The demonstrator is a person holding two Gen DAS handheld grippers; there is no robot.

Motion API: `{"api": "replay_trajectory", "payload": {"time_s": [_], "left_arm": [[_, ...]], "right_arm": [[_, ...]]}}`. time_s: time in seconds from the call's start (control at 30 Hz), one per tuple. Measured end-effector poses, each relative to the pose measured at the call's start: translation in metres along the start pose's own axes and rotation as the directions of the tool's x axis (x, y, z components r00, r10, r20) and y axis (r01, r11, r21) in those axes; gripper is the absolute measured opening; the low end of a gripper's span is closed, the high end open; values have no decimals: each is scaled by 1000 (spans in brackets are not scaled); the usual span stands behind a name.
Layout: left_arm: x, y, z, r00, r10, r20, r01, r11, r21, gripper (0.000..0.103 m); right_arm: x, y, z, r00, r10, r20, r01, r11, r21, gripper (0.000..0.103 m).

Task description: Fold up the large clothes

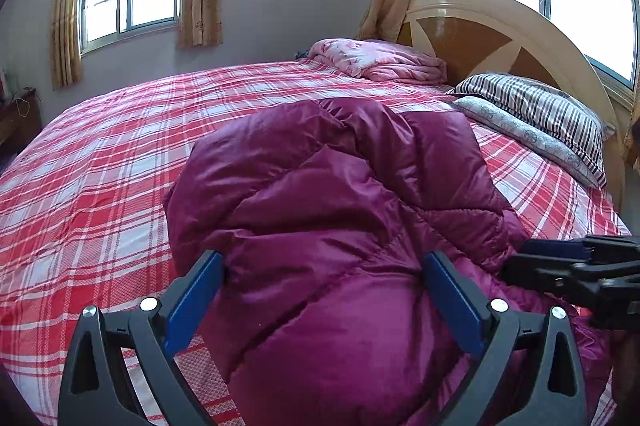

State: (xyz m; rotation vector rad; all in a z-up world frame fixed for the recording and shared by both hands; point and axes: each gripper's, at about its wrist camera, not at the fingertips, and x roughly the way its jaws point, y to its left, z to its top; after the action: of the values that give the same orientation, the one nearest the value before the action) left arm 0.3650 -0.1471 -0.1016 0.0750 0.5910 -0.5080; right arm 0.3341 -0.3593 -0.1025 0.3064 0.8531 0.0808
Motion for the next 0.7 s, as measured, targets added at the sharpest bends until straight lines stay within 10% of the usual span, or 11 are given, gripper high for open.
{"api": "replay_trajectory", "payload": {"time_s": [0.1, 0.23, 0.43, 0.6, 0.67, 0.7], "left_arm": [[-11, 19, 6, 999, 29, 38, -26, 997, -72, 100], [-20, 29, 20, 998, 22, 55, -15, 992, -122, 100], [-12, -12, 30, 997, 52, 54, -54, 998, 18, 100], [18, -32, 15, 997, 72, -18, -70, 992, 100, 100], [13, -26, 15, 999, 52, 1, -51, 996, 70, 100], [11, -22, 16, 999, 44, 8, -45, 998, 53, 100]], "right_arm": [[11, -2, -5, 989, 134, -59, -134, 991, 17, 14], [-19, -2, -10, 984, 176, 24, -177, 984, 26, 8], [-22, -40, -25, 998, -55, 21, 52, 993, 108, 3], [1, -76, -46, 998, -49, -32, 55, 971, 233, 6], [-14, -77, -41, 999, -34, 35, 25, 973, 229, 15], [-21, -74, -37, 998, -37, 59, 23, 975, 221, 35]]}}
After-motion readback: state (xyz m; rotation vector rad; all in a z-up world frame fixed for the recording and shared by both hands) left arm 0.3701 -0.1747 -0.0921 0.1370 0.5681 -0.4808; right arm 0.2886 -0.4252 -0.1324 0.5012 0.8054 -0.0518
